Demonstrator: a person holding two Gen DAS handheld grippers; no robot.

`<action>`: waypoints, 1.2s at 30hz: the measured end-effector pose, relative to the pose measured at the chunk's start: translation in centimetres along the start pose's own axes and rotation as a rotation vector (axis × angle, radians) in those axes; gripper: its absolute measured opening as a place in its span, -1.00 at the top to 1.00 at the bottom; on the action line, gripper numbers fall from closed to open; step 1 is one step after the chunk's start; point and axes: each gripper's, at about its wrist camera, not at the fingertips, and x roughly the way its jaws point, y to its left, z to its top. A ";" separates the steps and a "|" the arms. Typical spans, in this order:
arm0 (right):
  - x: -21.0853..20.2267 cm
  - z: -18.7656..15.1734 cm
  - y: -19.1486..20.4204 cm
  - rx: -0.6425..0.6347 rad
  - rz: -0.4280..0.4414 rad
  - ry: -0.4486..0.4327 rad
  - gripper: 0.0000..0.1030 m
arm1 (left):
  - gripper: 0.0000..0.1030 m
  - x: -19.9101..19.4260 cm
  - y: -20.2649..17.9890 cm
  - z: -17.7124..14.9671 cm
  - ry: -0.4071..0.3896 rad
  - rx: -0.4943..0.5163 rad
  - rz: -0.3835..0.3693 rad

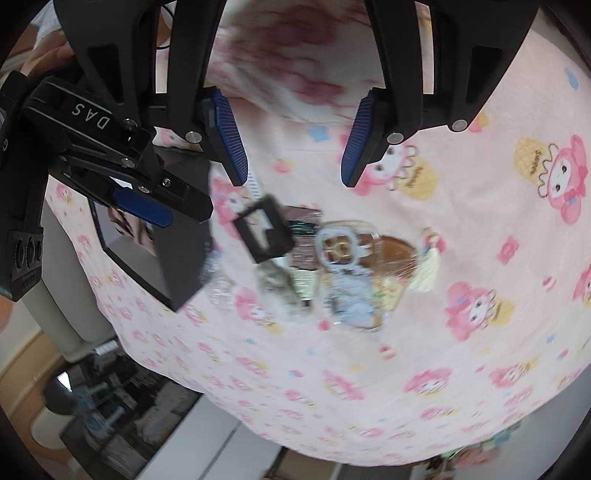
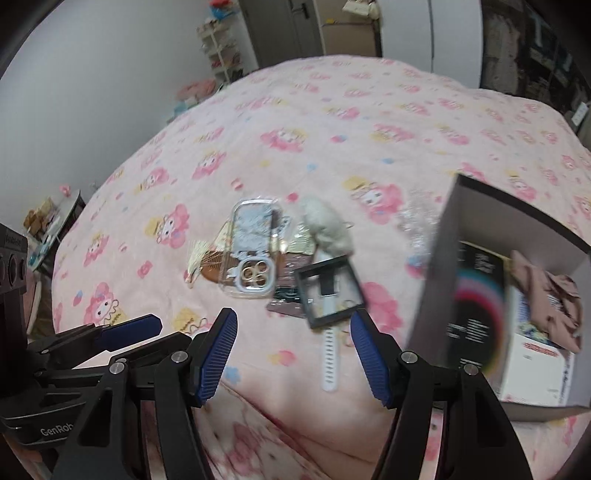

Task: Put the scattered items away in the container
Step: 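Withdraw the left gripper from the box toward the clear phone case, then grasp the clear phone case with the left gripper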

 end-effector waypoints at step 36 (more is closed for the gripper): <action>13.9 4.0 2.2 -0.039 0.118 0.178 0.22 | 0.72 9.6 9.9 5.5 0.138 -0.311 -0.183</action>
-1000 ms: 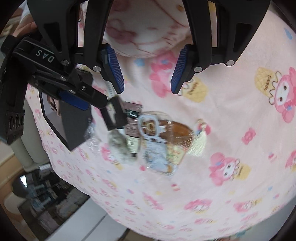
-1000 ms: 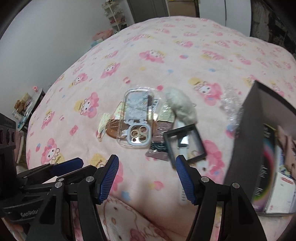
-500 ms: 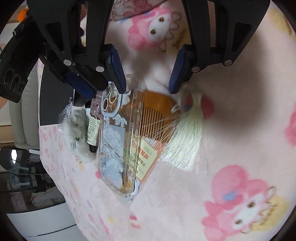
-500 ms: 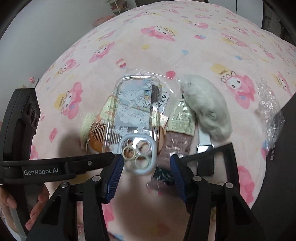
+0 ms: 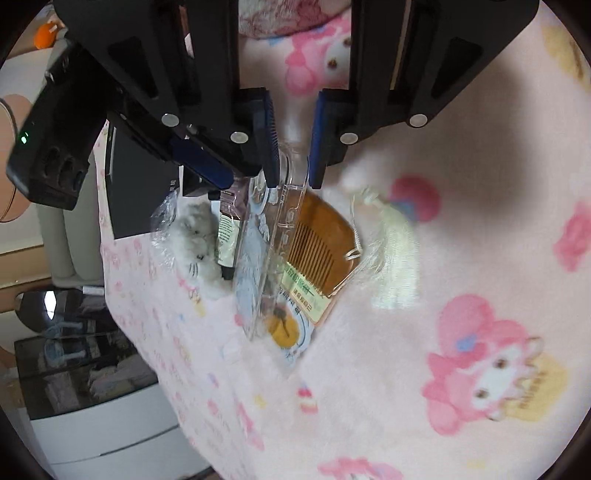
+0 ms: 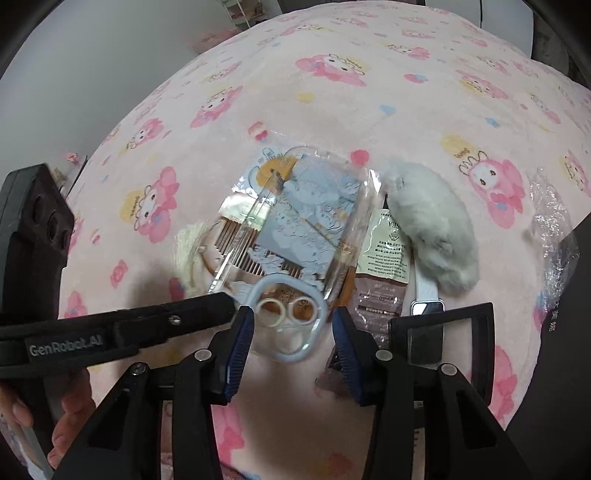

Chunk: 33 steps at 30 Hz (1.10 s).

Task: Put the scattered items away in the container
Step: 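Grasp the clear phone case with the left gripper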

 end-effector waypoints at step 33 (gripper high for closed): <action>2.3 5.8 1.1 -0.101 0.013 -0.044 0.07 | 0.34 -3.4 7.4 -2.5 0.027 -0.115 0.015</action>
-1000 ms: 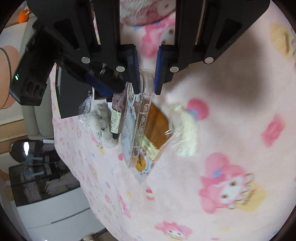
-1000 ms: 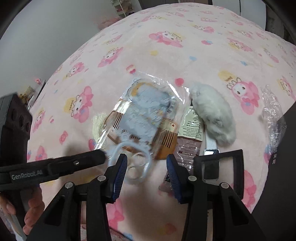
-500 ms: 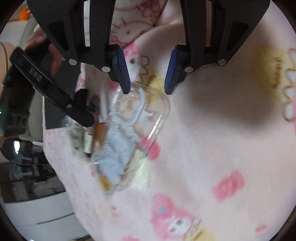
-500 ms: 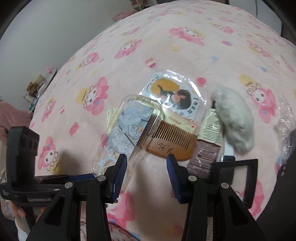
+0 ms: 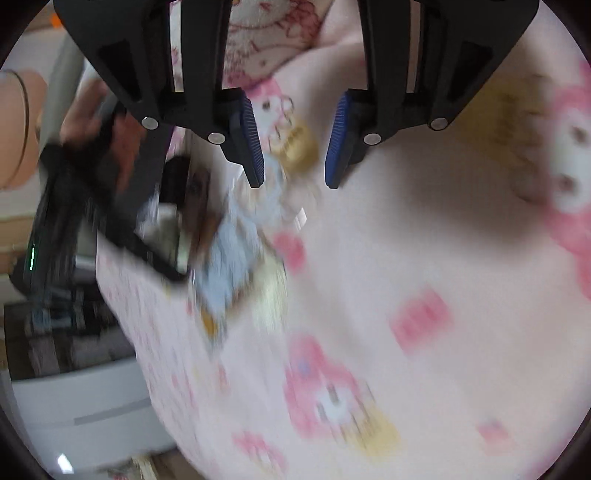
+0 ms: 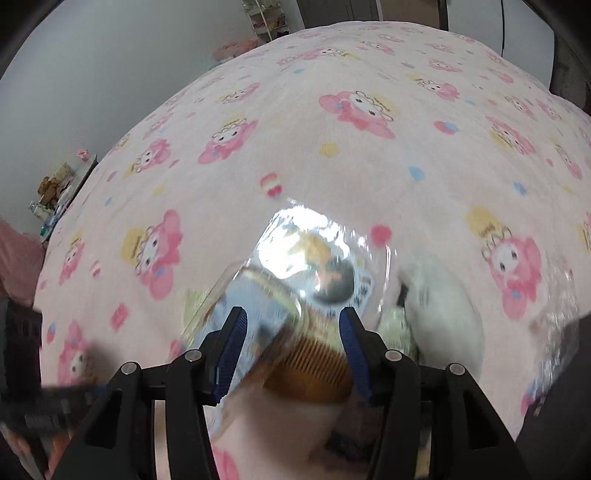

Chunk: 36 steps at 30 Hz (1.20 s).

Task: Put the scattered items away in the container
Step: 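Grasp the clear phone case with the left gripper, then lift the clear phone case and carry it toward the black box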

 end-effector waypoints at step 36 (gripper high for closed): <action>-1.4 -6.0 4.6 -0.086 0.190 0.172 0.17 | 0.14 -3.7 0.7 -0.2 -0.150 0.007 0.192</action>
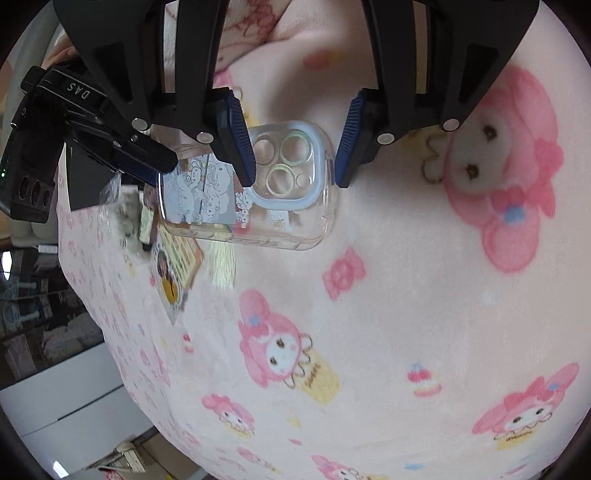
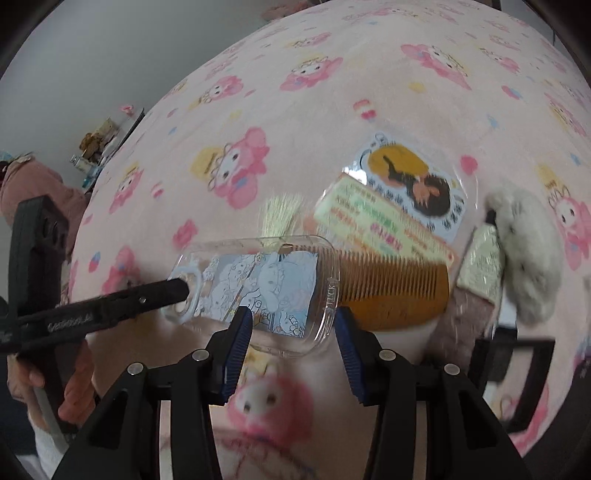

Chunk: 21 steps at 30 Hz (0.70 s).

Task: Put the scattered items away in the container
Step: 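Lift the clear phone case and carry it toward the black box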

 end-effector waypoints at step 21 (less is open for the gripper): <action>-0.4 -1.5 0.3 0.039 -0.030 -0.030 0.17 | 0.12 -1.4 -2.2 -1.2 -0.022 0.021 -0.059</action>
